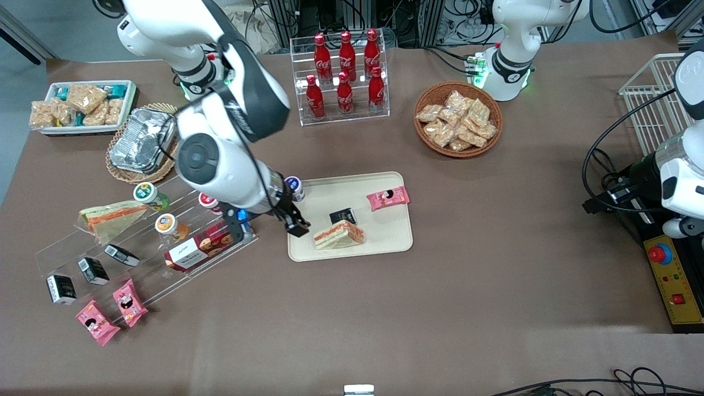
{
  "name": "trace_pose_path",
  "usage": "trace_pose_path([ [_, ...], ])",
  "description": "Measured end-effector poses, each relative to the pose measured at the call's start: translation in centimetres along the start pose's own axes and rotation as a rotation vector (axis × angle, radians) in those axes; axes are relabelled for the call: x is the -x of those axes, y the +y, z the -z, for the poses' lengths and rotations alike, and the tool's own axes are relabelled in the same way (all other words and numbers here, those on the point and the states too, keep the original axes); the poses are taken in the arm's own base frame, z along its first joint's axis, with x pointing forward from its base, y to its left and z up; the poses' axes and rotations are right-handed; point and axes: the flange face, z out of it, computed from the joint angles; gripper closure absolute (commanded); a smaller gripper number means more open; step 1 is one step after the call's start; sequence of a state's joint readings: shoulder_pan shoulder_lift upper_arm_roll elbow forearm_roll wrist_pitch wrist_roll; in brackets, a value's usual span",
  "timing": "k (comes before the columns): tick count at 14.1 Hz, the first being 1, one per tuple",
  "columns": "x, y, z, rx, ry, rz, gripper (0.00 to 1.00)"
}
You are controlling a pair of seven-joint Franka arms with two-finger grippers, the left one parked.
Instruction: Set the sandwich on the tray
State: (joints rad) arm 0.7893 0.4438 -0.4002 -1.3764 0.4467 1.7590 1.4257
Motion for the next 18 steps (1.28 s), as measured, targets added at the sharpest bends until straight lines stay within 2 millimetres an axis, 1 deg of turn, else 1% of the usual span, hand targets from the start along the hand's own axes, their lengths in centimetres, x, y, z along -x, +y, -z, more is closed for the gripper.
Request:
trace_pose_path([
  [2, -1.1, 1.3, 2.6, 0.02, -0.021, 0.138, 0.05],
  [4, -2.3, 2.5, 4.5, 0.021, -0.009, 0.281, 0.05],
  [7, -4.3, 4.4, 6.3, 0.061, 0.097, 0.493, 0.05],
  [10, -5.0, 5.5, 8.0, 0.125, 0.223, 0.703, 0.05],
  [12, -5.6, 6.0, 9.3, 0.143, 0.25, 0.843, 0.06],
  [13, -6.4, 6.3, 10.1, 0.146, 0.252, 0.912, 0.05],
  [14, -7.7, 6.7, 11.1, 0.149, 0.252, 0.987, 0.05],
  [17, -12.3, 8.3, 14.0, 0.154, 0.255, 1.18, 0.04],
  [18, -13.4, 8.9, 14.9, 0.152, 0.257, 1.216, 0.04],
])
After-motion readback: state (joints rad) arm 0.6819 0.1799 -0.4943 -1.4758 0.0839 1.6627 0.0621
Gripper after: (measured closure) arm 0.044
